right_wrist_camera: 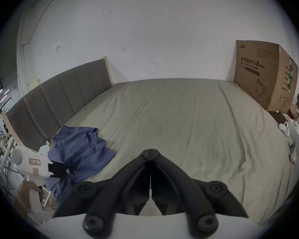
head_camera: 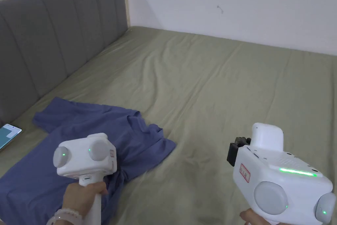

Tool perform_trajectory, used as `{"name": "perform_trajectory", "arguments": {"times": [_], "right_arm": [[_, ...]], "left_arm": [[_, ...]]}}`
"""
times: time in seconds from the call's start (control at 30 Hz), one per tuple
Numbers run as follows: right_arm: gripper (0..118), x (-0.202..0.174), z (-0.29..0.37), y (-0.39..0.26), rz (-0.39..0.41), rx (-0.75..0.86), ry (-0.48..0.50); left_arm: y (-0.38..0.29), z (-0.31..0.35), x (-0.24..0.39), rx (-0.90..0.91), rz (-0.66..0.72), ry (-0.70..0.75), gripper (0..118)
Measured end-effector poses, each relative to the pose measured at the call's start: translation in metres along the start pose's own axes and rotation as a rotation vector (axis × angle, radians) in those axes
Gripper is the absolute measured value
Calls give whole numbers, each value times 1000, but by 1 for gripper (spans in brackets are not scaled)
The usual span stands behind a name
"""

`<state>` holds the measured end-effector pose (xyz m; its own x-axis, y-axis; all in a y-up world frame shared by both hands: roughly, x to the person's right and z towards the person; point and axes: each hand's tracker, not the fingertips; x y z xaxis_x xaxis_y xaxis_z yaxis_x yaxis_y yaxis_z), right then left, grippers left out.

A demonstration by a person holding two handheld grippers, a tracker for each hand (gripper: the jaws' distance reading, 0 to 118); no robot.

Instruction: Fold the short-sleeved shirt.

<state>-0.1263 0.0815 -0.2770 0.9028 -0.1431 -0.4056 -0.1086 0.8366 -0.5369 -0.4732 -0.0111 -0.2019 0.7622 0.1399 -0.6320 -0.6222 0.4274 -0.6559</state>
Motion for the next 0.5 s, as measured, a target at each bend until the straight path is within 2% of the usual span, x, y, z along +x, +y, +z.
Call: {"name": "perform_trajectory", "arguments": {"times": [0.07, 0.17, 0.23, 0.3, 0.4, 0.5], "right_arm": [[0, 9, 2, 1, -22, 4, -8], [0, 24, 9, 4, -56, 16, -29], [0, 37, 16, 8, -84, 36, -47], [0, 52, 26, 13, -109, 60, -70], [0, 78, 47, 18, -145, 103, -134], [0, 111, 70, 24, -190, 137, -188]], "left_arm": [[6, 16, 1, 26, 10, -27, 8], [18, 46, 22, 114, -82, 12, 8], [32, 65, 40, 146, -48, -80, 8], [43, 85, 69, 192, -77, -149, 8], [52, 113, 132, 246, -201, -212, 8], [42, 146, 204, 277, -316, -368, 8]]}}
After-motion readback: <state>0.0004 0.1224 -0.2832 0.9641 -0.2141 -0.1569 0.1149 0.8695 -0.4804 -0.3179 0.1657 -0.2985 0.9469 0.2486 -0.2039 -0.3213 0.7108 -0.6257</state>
